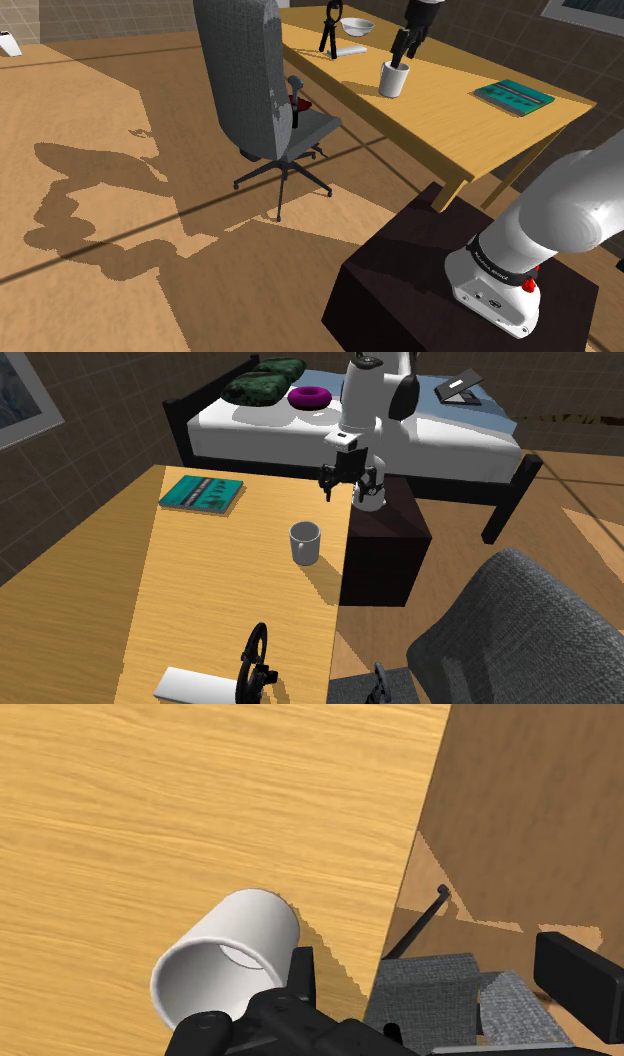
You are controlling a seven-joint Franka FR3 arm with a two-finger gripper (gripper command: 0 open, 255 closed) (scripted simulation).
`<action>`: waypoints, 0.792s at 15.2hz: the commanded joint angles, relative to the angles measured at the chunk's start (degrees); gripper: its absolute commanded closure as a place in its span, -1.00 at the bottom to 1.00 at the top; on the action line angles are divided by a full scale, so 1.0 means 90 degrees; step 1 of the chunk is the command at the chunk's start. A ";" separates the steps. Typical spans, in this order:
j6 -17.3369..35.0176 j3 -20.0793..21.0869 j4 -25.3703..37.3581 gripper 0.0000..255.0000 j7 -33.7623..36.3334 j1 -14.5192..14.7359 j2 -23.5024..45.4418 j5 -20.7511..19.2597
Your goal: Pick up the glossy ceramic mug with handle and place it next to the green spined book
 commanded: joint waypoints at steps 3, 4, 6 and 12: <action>0.0244 -0.0283 0.0676 -1.00 -0.0506 -0.0080 0.0985 0.0299; 0.0286 -0.0340 0.0856 -1.00 -0.0636 -0.0113 0.1229 0.0391; 0.0345 -0.0432 0.1244 -1.00 -0.0895 -0.0196 0.1726 0.0590; 0.0750 -0.0455 0.1180 -1.00 -0.1042 -0.0263 0.2098 0.0738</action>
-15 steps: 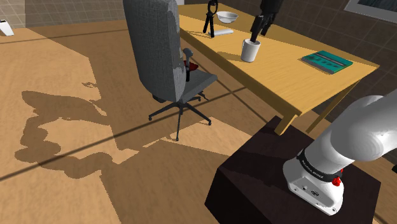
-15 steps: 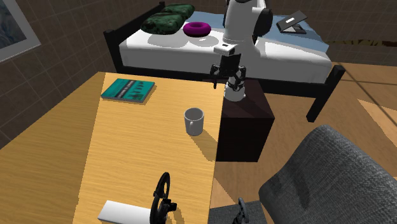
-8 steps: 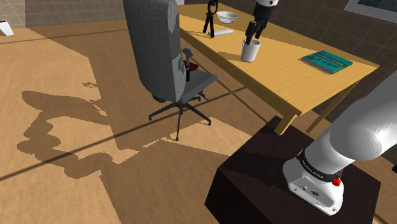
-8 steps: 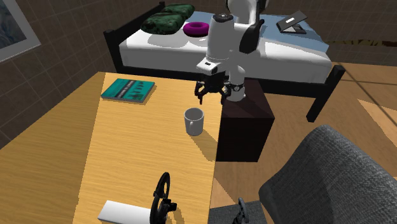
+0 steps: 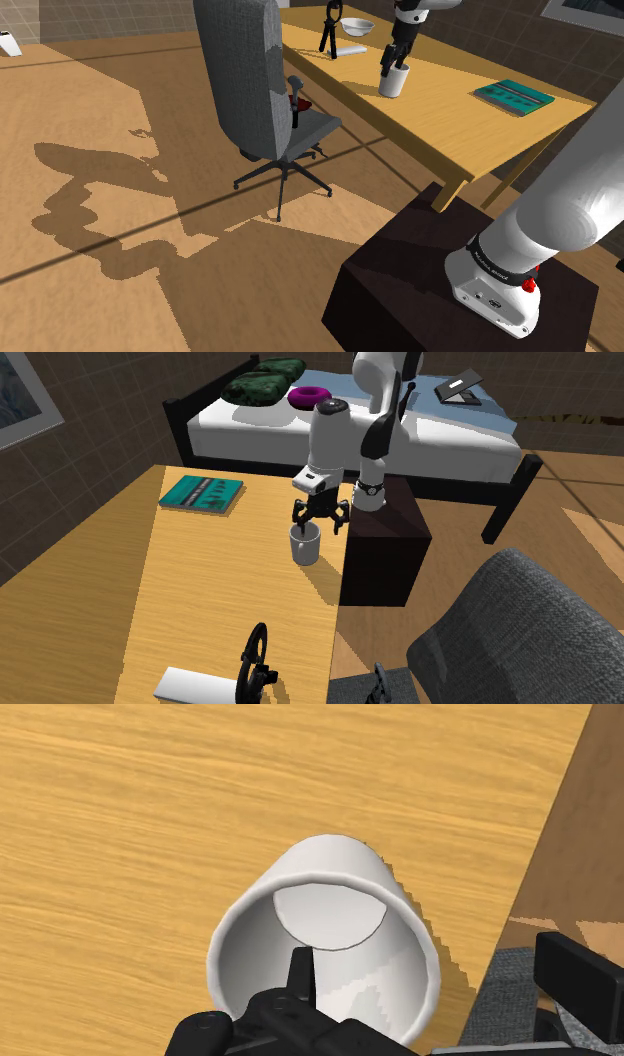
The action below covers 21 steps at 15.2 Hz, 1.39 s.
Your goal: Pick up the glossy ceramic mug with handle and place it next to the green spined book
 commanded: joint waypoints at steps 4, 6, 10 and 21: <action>0.0274 0.0000 -0.0117 -1.00 -0.0044 -0.0018 0.0162 0.0063; 0.0274 0.0000 -0.0117 -1.00 -0.0044 -0.0018 0.0162 0.0063; 0.0273 0.0000 -0.0117 -1.00 -0.0043 -0.0017 0.0161 0.0063; 0.0194 -0.0001 -0.0064 1.00 -0.0037 -0.0015 0.0133 0.0052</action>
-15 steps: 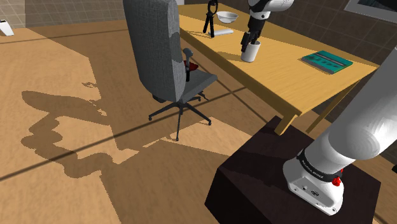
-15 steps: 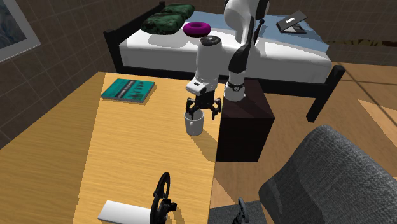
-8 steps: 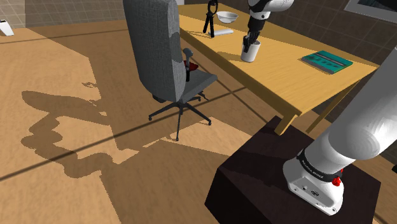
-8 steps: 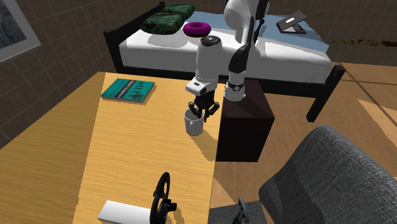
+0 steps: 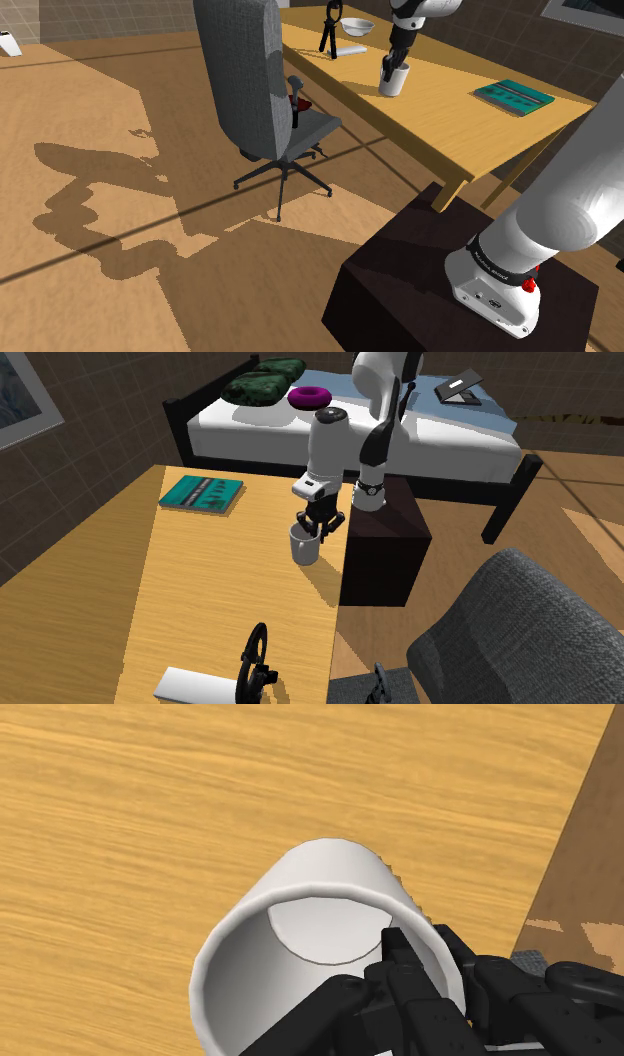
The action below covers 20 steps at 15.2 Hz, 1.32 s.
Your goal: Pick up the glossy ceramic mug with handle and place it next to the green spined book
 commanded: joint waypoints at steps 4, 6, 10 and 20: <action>-0.0363 -0.0005 0.0258 1.00 0.0019 0.0006 -0.0114 -0.0043; -0.0526 -0.0006 0.0381 1.00 0.0027 0.0009 -0.0155 -0.0058; -0.0855 -0.0008 0.0646 1.00 0.0039 0.0013 -0.0223 -0.0083; -0.1695 -0.0011 0.1421 1.00 0.0041 0.0014 -0.0292 -0.0106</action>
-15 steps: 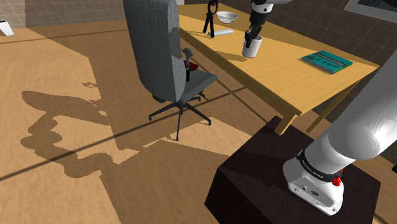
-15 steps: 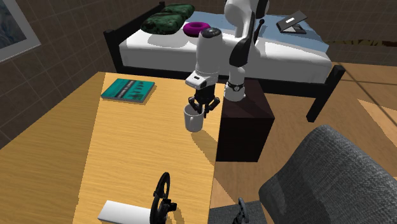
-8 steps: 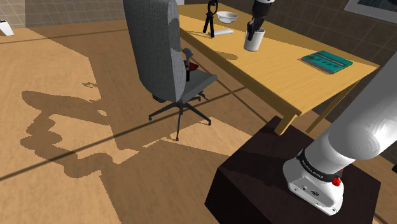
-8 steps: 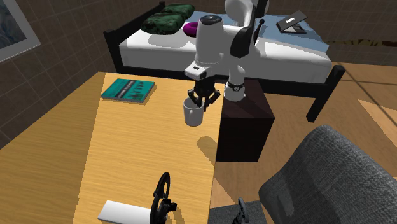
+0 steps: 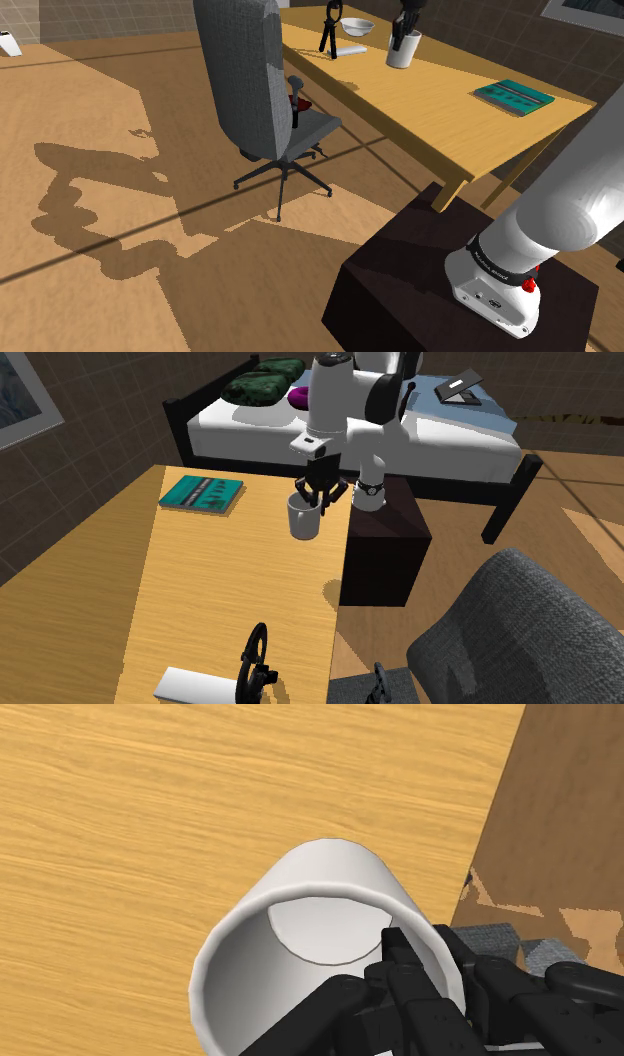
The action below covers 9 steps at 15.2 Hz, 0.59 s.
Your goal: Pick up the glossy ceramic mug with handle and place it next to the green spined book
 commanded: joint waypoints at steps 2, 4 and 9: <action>-0.0265 -0.0002 0.0261 1.00 -0.0006 -0.0003 -0.0003 -0.0001; -0.0439 -0.0004 0.0445 1.00 -0.0012 -0.0005 0.0007 0.0003; -0.0883 -0.0011 0.0941 1.00 -0.0031 -0.0017 0.0063 0.0023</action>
